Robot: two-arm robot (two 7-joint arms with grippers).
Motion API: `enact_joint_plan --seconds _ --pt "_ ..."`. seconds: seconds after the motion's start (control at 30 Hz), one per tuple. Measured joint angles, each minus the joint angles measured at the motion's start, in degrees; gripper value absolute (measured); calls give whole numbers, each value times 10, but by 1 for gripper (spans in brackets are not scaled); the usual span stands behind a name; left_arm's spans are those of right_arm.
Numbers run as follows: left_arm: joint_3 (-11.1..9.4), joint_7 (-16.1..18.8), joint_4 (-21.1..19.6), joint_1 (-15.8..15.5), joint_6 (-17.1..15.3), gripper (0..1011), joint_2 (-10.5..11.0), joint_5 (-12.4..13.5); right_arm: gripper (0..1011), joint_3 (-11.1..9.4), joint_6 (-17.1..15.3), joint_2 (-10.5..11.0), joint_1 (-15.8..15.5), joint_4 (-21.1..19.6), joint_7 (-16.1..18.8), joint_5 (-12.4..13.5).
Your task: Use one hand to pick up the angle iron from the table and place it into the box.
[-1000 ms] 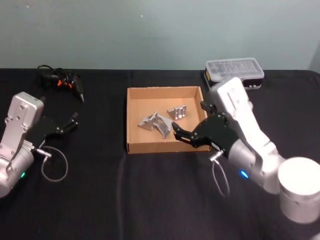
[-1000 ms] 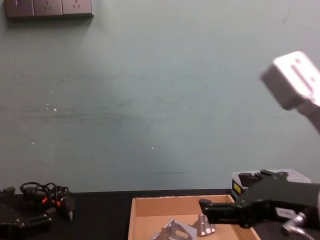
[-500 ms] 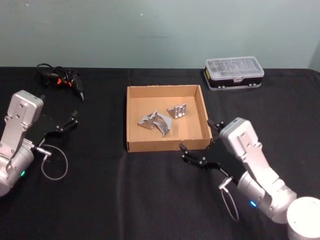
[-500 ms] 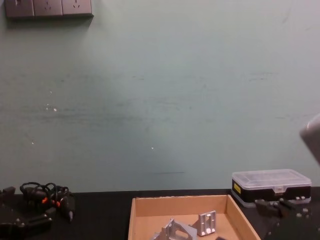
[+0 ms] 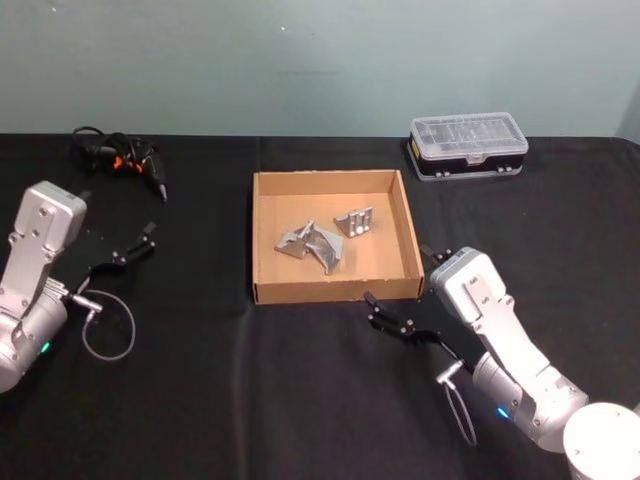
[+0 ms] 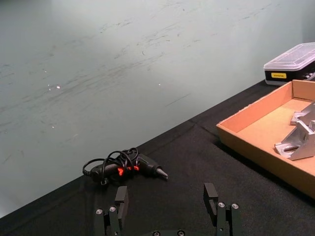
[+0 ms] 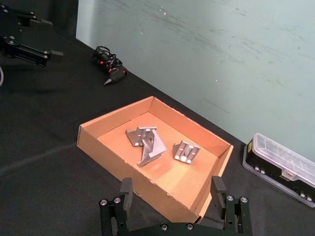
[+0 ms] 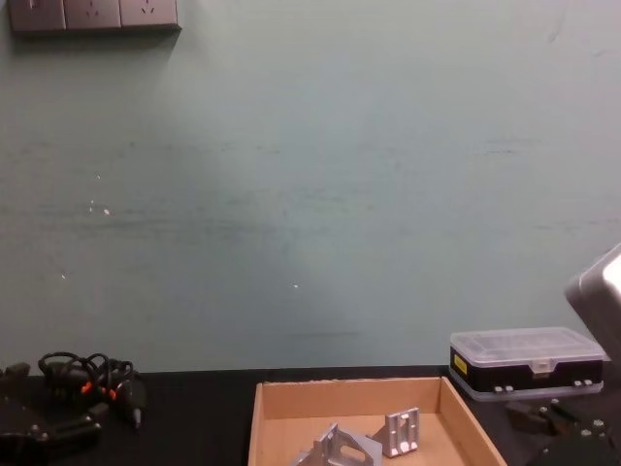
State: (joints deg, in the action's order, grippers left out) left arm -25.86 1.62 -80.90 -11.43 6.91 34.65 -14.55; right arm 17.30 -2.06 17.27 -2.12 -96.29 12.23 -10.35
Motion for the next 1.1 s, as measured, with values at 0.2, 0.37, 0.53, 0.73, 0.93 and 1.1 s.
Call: enact_joint_plan --seconds 0.2,0.37,0.53,0.73,0.93,1.1 --pt "0 0 0 0 0 1005 0 0 1004 0 2 1 0 -1 3 2" --pt "0 0 0 0 0 1005 0 0 1004 -1 3 1 -1 -1 4 4" --pt "0 0 0 0 0 1004 0 0 1004 -1 3 1 -1 -1 5 4" --pt "0 0 0 0 0 1005 0 0 1004 -1 4 2 -1 -2 5 5" --pt "0 0 0 0 0 1004 0 0 1004 -1 4 2 -1 -2 5 5" --pt "0 0 0 0 0 1004 0 0 1004 -1 4 2 -1 -2 6 5"
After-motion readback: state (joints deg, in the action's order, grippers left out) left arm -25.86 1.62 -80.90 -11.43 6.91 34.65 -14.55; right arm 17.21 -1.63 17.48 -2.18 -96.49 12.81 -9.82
